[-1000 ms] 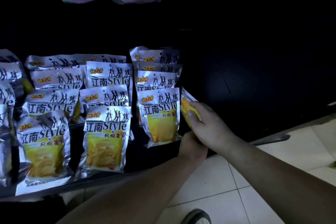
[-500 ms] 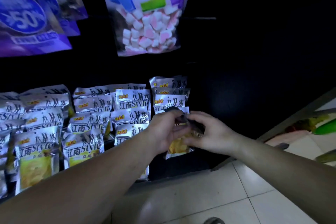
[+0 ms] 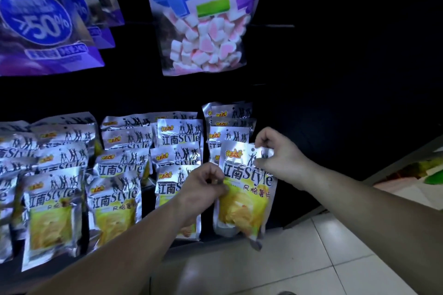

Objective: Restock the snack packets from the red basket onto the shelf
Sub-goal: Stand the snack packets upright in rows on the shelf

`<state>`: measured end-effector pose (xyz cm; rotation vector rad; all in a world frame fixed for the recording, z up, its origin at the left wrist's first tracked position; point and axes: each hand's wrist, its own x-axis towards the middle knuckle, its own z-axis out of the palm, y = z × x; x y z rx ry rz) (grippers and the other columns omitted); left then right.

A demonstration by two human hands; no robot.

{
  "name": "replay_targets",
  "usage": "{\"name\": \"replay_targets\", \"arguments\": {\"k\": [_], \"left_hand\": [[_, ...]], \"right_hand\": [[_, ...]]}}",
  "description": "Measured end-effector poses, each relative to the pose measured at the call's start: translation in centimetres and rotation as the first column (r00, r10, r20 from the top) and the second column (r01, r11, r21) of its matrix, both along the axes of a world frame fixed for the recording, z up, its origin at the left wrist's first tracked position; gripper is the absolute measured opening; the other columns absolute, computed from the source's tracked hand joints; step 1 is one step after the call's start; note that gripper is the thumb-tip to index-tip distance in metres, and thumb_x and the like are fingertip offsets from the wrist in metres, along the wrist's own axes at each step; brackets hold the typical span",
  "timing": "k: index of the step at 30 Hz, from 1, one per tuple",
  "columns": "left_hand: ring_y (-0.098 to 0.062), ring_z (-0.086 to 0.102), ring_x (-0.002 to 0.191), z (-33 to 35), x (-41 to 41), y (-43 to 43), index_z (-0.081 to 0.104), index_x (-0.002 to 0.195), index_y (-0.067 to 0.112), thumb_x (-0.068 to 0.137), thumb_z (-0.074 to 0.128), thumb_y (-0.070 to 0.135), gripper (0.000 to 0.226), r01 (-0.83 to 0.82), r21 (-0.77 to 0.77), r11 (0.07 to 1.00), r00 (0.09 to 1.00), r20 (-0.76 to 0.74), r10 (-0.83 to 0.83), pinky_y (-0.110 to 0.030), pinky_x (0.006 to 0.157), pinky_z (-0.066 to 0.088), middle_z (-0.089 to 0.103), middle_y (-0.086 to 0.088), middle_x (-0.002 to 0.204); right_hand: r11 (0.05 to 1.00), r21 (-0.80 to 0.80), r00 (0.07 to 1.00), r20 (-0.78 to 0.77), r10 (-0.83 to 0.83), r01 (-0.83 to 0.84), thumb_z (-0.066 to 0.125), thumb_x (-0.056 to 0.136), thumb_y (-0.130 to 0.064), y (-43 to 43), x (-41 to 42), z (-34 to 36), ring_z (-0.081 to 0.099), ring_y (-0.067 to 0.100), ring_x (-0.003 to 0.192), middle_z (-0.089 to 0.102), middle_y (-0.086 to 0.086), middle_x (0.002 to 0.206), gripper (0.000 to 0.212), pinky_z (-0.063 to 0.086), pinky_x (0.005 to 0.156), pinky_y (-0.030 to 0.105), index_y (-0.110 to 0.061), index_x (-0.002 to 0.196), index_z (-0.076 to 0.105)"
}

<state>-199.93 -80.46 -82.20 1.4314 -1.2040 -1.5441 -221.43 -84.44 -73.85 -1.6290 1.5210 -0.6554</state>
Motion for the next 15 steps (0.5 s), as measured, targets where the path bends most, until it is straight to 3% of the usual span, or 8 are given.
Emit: {"name": "replay_targets", "arguments": {"k": [2, 5, 8, 11, 13, 15], "left_hand": [[-0.013, 0.055, 0.066, -0.6, 0.1, -0.2, 0.067, 0.082, 0.022, 0.086, 0.074, -0.002, 0.025, -0.018, 0.005, 1.000, 1.000, 0.025, 0.018, -0.024, 0.060, 0.048, 0.063, 0.001, 0.084], [-0.012, 0.058, 0.069, -1.8, -0.4, 0.1, 0.074, 0.095, 0.017, 0.089, 0.069, -0.007, 0.025, -0.047, 0.009, 0.999, 0.995, 0.086, 0.046, -0.020, 0.056, 0.049, 0.067, 0.001, 0.088], [-0.010, 0.063, 0.080, -2.9, -0.4, 0.3, 0.065, 0.120, 0.022, 0.090, 0.068, -0.001, 0.038, 0.046, 0.019, 0.999, 0.978, 0.202, -0.049, -0.023, 0.062, 0.053, 0.066, -0.001, 0.103], [-0.008, 0.056, 0.112, -3.8, -0.3, 0.1, 0.062, 0.127, 0.021, 0.085, 0.077, 0.007, 0.047, 0.164, -0.062, 0.985, 0.947, 0.290, -0.139, -0.022, 0.094, 0.047, 0.056, 0.006, 0.123], [-0.012, 0.054, 0.119, -4.8, -0.7, 0.0, 0.066, 0.126, 0.017, 0.084, 0.077, 0.007, 0.045, 0.264, -0.091, 0.960, 0.890, 0.406, -0.207, -0.014, 0.095, 0.038, 0.053, 0.004, 0.126], [-0.018, 0.057, 0.121, -6.0, -1.1, 0.1, 0.066, 0.129, 0.018, 0.084, 0.071, 0.007, 0.047, 0.277, -0.090, 0.957, 0.823, 0.535, -0.188, -0.014, 0.092, 0.041, 0.050, 0.001, 0.135]], "right_hand": [[1.000, -0.029, 0.997, -0.075, -0.002, 0.000, 0.069, 0.082, 0.008, -0.6, 0.2, -1.0, 0.058, 0.004, 0.070, 0.066, -0.012, 0.078, 0.032, 0.050, 0.071, 0.023, -0.020, 0.073, 0.060], [1.000, -0.023, 0.970, -0.245, 0.011, -0.018, 0.068, 0.084, 0.002, -1.3, 0.3, -3.3, 0.067, 0.009, 0.074, 0.071, -0.006, 0.074, 0.033, 0.058, 0.073, 0.036, -0.027, 0.068, 0.068], [0.994, 0.025, 0.903, -0.415, 0.110, -0.110, 0.061, 0.090, -0.001, -1.6, 0.8, -5.4, 0.064, 0.018, 0.092, 0.063, -0.009, 0.096, 0.030, 0.057, 0.081, 0.038, -0.026, 0.099, 0.074], [0.951, 0.099, 0.740, -0.607, 0.290, -0.292, 0.063, 0.083, -0.001, -2.8, 1.6, -6.1, 0.054, 0.021, 0.113, 0.055, -0.004, 0.114, 0.049, 0.050, 0.096, 0.037, -0.025, 0.126, 0.067], [0.921, 0.150, 0.629, -0.690, 0.357, -0.358, 0.064, 0.083, -0.007, -3.8, 2.1, -6.4, 0.044, 0.023, 0.128, 0.053, -0.001, 0.127, 0.060, 0.037, 0.111, 0.039, -0.027, 0.139, 0.058], [0.900, 0.191, 0.591, -0.697, 0.406, -0.393, 0.064, 0.087, -0.009, -4.3, 2.6, -6.9, 0.032, 0.024, 0.138, 0.046, -0.001, 0.138, 0.064, 0.028, 0.118, 0.040, -0.027, 0.146, 0.049]]}}
